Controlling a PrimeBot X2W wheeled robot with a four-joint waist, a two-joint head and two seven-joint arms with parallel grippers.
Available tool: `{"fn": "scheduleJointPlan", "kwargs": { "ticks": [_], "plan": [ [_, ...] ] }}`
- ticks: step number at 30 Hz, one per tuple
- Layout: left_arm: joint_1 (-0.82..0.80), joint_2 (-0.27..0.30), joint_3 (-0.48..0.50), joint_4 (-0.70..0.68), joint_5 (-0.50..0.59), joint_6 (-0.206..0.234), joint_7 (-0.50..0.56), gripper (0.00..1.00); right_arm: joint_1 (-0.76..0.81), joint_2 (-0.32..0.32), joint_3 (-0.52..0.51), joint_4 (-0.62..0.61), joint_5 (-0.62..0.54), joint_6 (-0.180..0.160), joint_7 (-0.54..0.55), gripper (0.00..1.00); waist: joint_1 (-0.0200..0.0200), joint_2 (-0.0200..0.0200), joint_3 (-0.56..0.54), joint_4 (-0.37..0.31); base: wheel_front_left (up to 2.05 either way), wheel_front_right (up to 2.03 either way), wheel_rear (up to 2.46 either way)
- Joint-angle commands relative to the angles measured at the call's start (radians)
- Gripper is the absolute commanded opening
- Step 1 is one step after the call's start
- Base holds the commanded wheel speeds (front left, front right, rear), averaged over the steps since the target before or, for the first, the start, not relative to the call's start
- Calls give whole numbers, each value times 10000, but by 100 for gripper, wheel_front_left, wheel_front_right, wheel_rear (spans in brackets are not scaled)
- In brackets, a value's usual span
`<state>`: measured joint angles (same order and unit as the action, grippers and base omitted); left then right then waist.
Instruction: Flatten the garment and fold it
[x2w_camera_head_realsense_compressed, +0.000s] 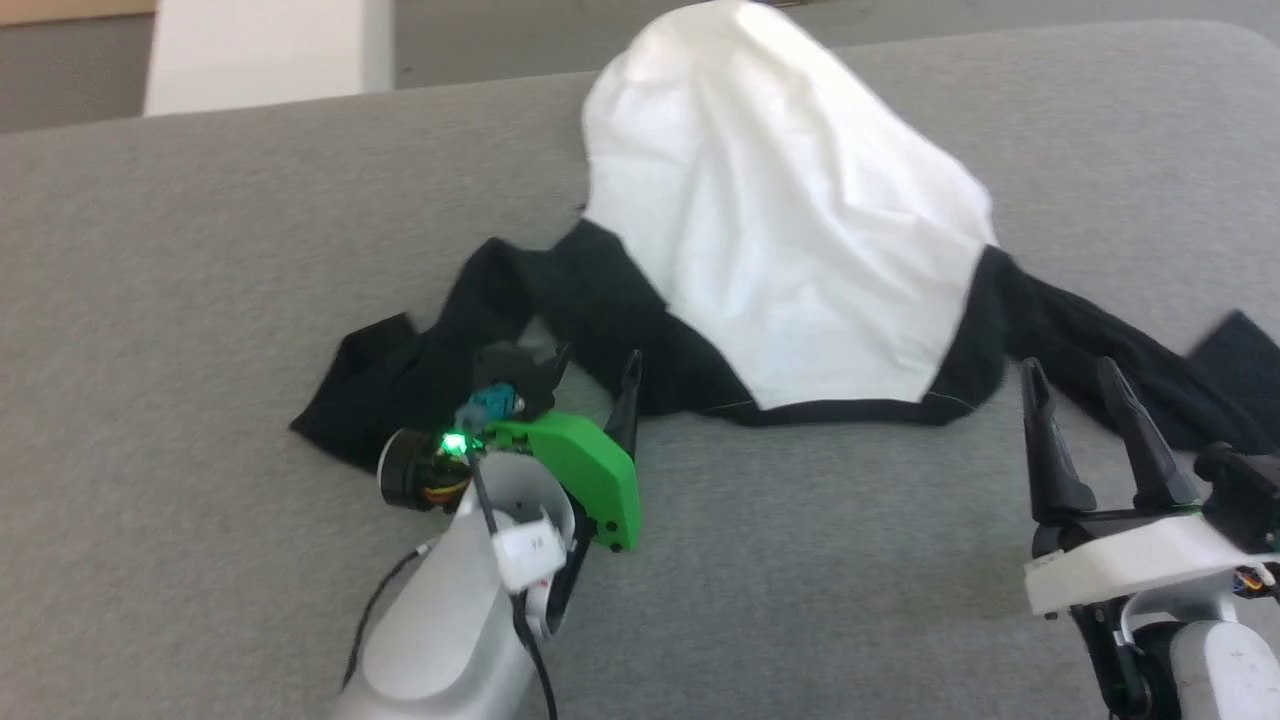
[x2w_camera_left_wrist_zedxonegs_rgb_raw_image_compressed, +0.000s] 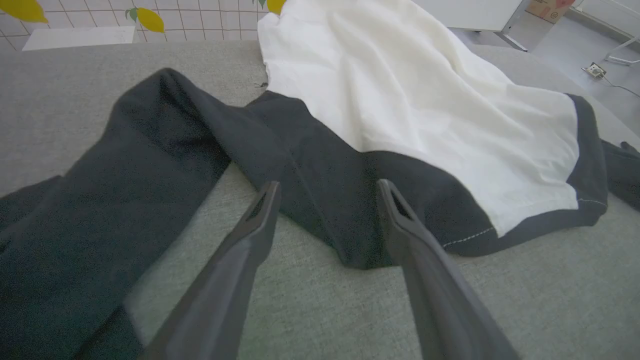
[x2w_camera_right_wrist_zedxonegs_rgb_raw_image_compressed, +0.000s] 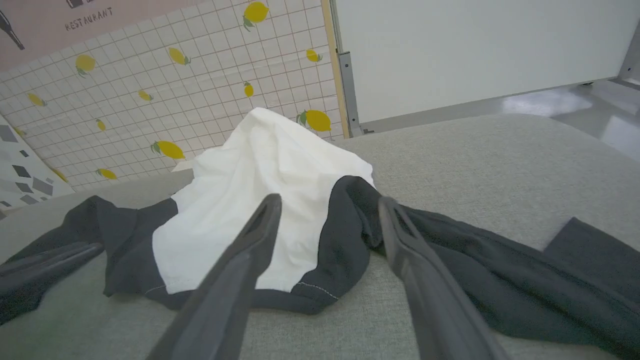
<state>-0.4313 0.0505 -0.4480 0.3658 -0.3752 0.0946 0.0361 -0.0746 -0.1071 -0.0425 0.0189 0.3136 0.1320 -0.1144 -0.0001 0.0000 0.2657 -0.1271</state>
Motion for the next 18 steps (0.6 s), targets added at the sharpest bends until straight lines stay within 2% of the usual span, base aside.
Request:
{"fn": "scheduleJointPlan", "kwargs": {
  "ticks": [1, 11, 18],
  "plan": [
    [-316, 57, 35, 218, 176, 241, 315, 100, 42, 88, 61, -89, -33, -13, 20, 100, 1, 0, -150, -803, 0, 0, 0],
    [-1174, 740, 49, 1519, 1205, 1944, 2213, 100, 61, 299, 115, -188, -14, -13, 40, 100, 1, 0, -69, -1090, 0, 0, 0],
    [-1324, 1076, 369, 1635, 1181, 2348, 2234, 100, 60, 373, 173, -208, 33, -13, 117, 100, 1, 0, -29, -1020, 0, 0, 0]
  ]
}}
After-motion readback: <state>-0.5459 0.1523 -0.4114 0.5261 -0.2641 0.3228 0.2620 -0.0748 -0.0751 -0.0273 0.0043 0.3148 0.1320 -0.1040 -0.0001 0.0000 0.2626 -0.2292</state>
